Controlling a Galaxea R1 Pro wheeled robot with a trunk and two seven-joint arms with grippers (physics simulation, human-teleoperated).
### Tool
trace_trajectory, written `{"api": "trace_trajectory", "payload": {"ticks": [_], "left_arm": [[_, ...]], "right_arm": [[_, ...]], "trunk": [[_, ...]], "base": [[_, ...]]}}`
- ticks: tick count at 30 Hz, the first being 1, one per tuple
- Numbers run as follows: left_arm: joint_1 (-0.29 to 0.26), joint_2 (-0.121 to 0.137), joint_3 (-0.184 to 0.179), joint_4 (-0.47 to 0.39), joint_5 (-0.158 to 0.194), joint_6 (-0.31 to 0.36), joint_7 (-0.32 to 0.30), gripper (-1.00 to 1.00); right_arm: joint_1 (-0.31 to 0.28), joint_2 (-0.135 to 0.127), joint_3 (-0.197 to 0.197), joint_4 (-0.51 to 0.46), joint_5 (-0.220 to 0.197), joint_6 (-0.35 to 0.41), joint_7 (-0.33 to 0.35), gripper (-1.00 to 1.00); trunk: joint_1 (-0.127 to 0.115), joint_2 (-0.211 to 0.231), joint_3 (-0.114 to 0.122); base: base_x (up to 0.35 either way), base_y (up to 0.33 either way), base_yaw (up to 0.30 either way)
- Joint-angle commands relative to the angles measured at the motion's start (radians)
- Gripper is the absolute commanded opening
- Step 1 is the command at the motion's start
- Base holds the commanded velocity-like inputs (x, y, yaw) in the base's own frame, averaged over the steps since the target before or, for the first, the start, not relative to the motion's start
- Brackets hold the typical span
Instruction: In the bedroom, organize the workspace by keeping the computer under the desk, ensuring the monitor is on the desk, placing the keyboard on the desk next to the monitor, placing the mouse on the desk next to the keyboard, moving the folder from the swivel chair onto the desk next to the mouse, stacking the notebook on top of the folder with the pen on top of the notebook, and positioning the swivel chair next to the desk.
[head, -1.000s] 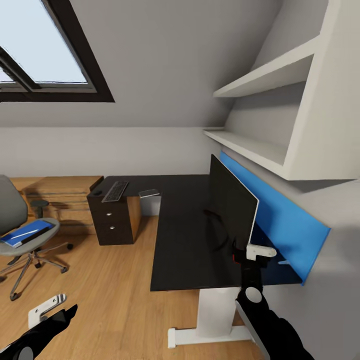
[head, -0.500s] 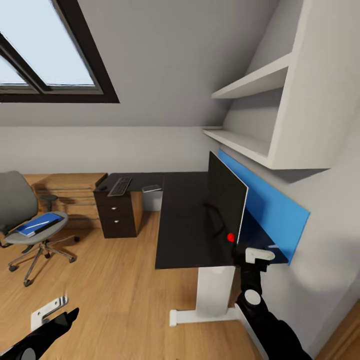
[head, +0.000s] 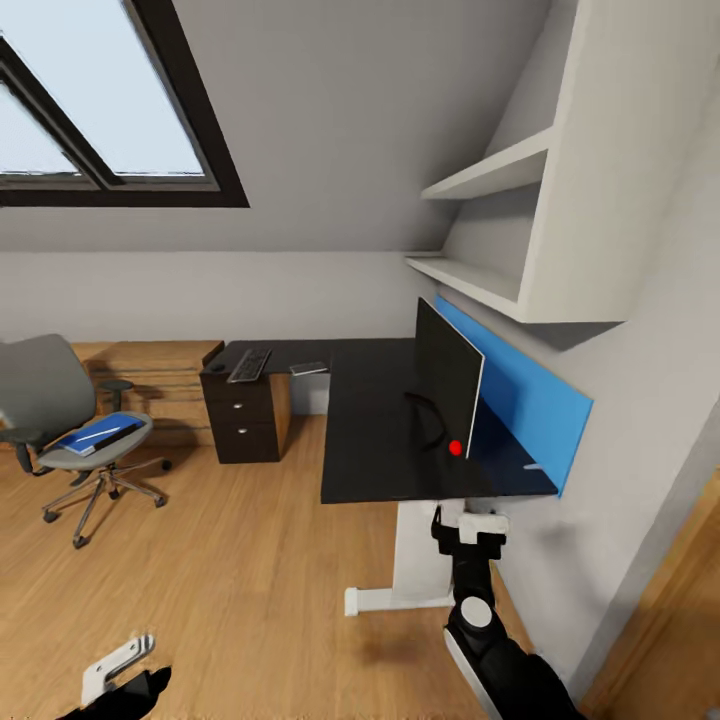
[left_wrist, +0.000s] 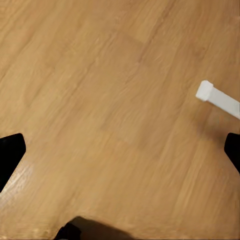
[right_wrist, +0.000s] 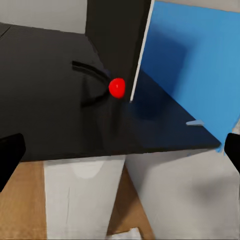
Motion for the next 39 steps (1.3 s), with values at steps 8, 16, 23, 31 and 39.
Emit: {"api": "trace_trajectory", "payload": {"ticks": [8,16,23,31,39], "left_arm": [[-0.001,-0.002,0.0,0.268,-0.229,-0.183,0.004,1.0],[-0.001,-0.001,-0.001,0.54,-0.291,-0.589,0.007,1.0],[-0.001,-0.002,-0.001,0.626,-0.297,-0.697,0.011,1.0],[-0.001,-0.014,-0.001,0.664,-0.301,-0.798,0.007,1.0],[-0.001,-0.03,-0.001,0.672,-0.299,-0.832,0.009,1.0]], "right_arm": [[-0.001,0.033,0.022,0.284,-0.009,-0.131,-0.002,1.0],[-0.001,0.042,0.022,0.496,-0.008,-0.282,0.0,1.0],[-0.001,0.046,0.023,0.753,-0.011,-0.511,0.042,1.0],[-0.001,0.092,0.018,0.864,-0.012,-0.614,0.113,1.0],[-0.001,0.112,0.018,0.876,-0.012,-0.628,0.121,1.0]], "trunk": [[0.0,-0.001,-0.001],[0.0,-0.001,-0.001],[0.0,-0.001,-0.001],[0.0,-0.001,-0.004],[0.0,-0.001,-0.011]], "base": [[-0.277,0.213,0.0],[-0.147,0.293,0.0],[0.02,0.324,0.089],[0.196,0.29,0.25],[0.247,0.262,0.226]]}}
